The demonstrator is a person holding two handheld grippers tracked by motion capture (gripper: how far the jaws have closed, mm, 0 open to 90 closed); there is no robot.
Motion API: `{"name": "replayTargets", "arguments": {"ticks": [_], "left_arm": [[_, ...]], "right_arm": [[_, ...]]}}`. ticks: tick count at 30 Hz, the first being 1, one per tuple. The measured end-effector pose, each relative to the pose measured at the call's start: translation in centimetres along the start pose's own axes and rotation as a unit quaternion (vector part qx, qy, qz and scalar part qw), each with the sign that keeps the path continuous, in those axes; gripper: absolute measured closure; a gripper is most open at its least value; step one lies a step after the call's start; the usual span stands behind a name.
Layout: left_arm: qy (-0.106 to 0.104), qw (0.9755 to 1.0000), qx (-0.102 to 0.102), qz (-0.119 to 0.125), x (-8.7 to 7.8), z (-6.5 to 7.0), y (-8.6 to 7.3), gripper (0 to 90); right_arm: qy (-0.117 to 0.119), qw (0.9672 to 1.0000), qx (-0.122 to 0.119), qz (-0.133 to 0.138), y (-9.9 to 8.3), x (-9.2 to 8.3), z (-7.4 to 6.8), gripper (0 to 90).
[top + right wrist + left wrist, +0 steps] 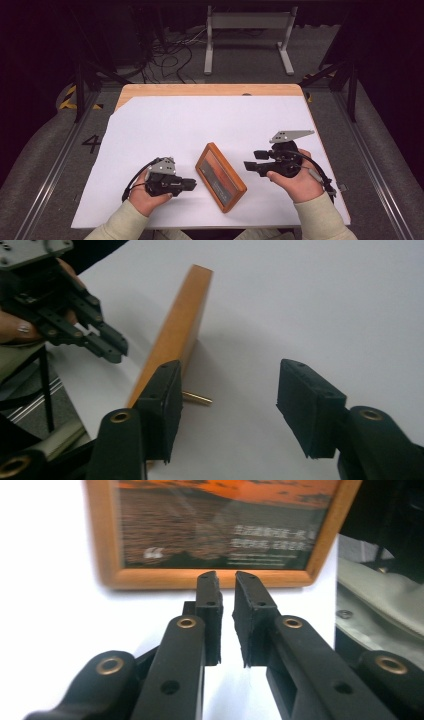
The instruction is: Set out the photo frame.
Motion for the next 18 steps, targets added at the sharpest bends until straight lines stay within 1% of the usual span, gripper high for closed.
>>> {"name": "replayTargets", "arguments": {"ticks": [1, 2, 3, 5, 6, 10, 11, 15, 16, 17, 18], "left_arm": [[0.000, 1.0000, 0.000, 0.000, 0.0, 0.0, 0.0, 79.0], [0.005, 1.0000, -0.003, 0.005, -0.4, -0.3, -0.1, 79.0], [0.010, 0.9998, -0.011, 0.011, -0.7, -0.6, -0.3, 77.7], [0.017, 0.9996, -0.018, 0.015, -1.0, -1.0, -0.6, 75.2], [0.021, 0.9993, -0.023, 0.019, -1.2, -1.3, -0.7, 73.8], [0.031, 0.9987, -0.032, 0.027, -1.6, -1.9, -0.9, 70.4], [0.033, 0.9984, -0.036, 0.029, -1.7, -2.0, -0.9, 69.5], [0.038, 0.9977, -0.045, 0.033, -1.8, -2.4, -1.0, 67.5], [0.042, 0.9974, -0.049, 0.034, -1.8, -2.5, -1.1, 67.5], [0.042, 0.9972, -0.051, 0.037, -1.8, -2.6, -1.1, 67.5], [0.043, 0.9971, -0.052, 0.037, -1.8, -2.6, -1.1, 67.5]], "right_arm": [[0.001, 1.0000, -0.004, -0.002, 0.3, 0.1, -0.4, 42.5], [0.001, 1.0000, -0.004, -0.002, 0.3, 0.1, -0.4, 42.5], [0.003, 1.0000, -0.004, -0.006, 0.7, 0.2, -0.9, 42.4], [0.009, 0.9998, 0.001, -0.018, 1.3, 0.6, -1.6, 40.5], [0.009, 0.9997, 0.002, -0.023, 1.4, 0.8, -1.8, 39.8], [0.013, 0.9987, 0.006, -0.050, 1.9, 2.3, -2.5, 37.0], [0.014, 0.9982, 0.006, -0.057, 2.0, 2.7, -2.6, 36.5], [0.026, 0.9958, 0.011, -0.087, 2.1, 4.6, -3.1, 37.5], [0.025, 0.9946, 0.017, -0.099, 2.1, 5.0, -3.2, 37.6], [0.019, 0.9929, 0.022, -0.116, 1.9, 5.7, -3.0, 39.3], [0.017, 0.9918, 0.024, -0.124, 1.8, 6.0, -3.0, 40.4]]}}
Point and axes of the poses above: each handheld gripper's, and its own axes: x roughly forward along the jaws, y roughly out of its top, z roughly to its right, the point moved 9 cm from there along x, roughly forward along the jaws, and after that the axes turned 15 degrees about -z, right-handed, at the moved point
